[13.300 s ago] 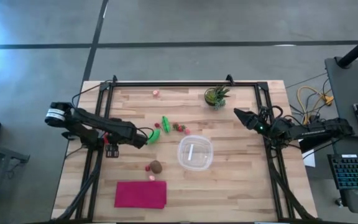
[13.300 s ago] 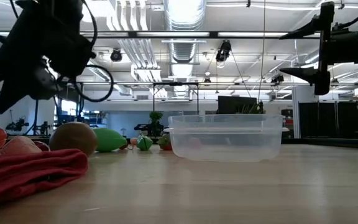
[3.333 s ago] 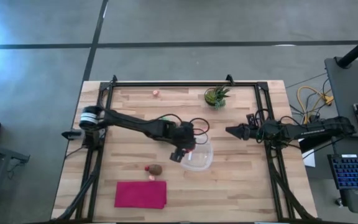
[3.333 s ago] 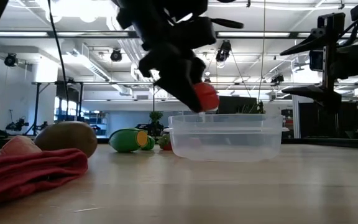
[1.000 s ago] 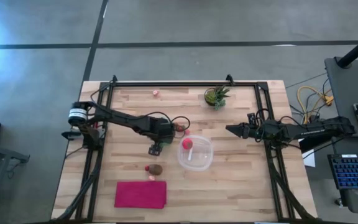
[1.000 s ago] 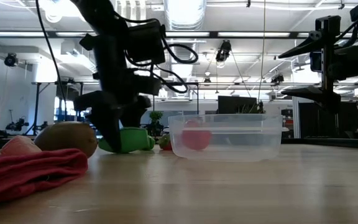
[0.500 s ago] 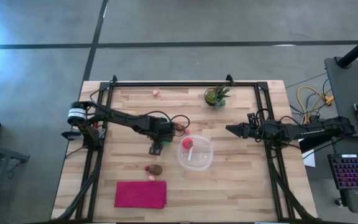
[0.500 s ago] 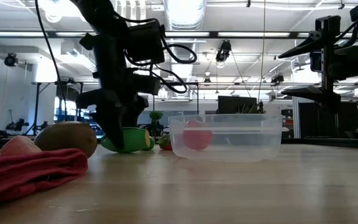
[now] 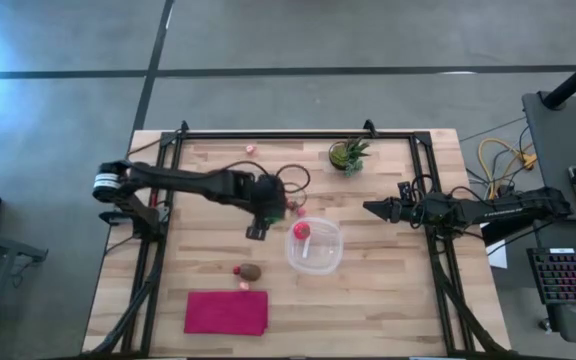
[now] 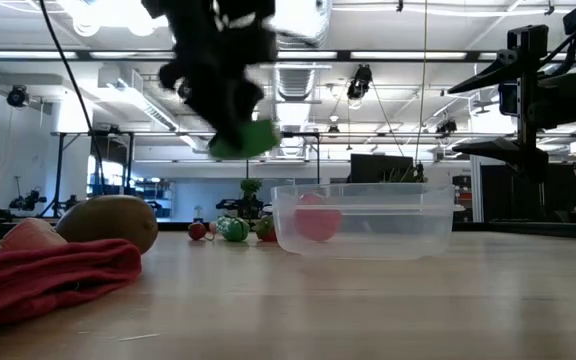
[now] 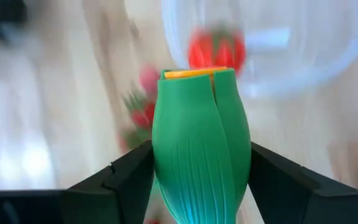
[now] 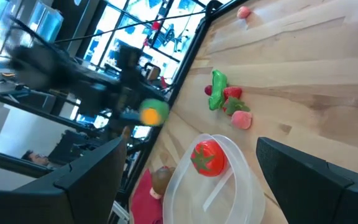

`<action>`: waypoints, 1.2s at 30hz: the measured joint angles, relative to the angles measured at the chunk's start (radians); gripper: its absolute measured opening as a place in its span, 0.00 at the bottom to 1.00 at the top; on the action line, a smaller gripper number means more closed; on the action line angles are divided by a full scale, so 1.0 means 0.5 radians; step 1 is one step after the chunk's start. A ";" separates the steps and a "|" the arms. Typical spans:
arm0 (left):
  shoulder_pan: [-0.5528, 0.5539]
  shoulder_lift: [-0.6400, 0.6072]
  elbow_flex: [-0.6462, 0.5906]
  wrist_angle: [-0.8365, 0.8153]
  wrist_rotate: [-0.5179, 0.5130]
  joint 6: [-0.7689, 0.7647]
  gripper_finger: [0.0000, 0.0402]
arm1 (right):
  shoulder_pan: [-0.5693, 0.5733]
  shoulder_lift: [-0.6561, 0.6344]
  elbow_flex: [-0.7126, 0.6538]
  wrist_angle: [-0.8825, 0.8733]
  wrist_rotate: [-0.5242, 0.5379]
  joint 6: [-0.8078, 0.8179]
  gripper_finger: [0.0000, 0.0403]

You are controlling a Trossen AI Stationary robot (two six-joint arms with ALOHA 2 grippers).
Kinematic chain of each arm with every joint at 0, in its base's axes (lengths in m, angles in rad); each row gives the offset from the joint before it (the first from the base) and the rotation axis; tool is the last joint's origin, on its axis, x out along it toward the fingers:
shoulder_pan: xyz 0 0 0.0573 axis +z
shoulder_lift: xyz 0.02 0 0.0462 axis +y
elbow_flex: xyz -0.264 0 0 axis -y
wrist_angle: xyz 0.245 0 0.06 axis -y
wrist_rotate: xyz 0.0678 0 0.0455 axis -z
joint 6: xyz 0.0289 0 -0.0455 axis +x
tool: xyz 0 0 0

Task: Pick and placing Produce into tupperware
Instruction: Put the corn into the transparent container

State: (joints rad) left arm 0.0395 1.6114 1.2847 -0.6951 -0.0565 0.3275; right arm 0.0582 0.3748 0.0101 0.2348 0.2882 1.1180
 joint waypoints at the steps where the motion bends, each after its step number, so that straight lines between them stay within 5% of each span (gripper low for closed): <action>1: 0.001 -0.001 0.039 0.048 0.032 0.012 0.55 | 0.000 0.000 0.000 0.001 -0.001 0.000 0.87; 6: -0.001 0.155 0.210 0.308 0.265 -0.064 0.55 | 0.000 0.000 0.000 0.001 -0.058 -0.001 0.87; 21: -0.063 0.877 0.898 0.210 0.455 -0.226 0.55 | 0.001 -0.006 0.000 0.042 -0.285 -0.037 0.87; 36: -0.111 1.000 0.915 0.159 0.128 -0.172 0.55 | 0.001 -0.047 0.000 0.134 -0.285 -0.134 0.87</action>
State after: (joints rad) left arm -0.0162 2.1117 1.7420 -0.6157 0.0074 0.2413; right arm 0.0586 0.3511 0.0101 0.3020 0.1459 1.0512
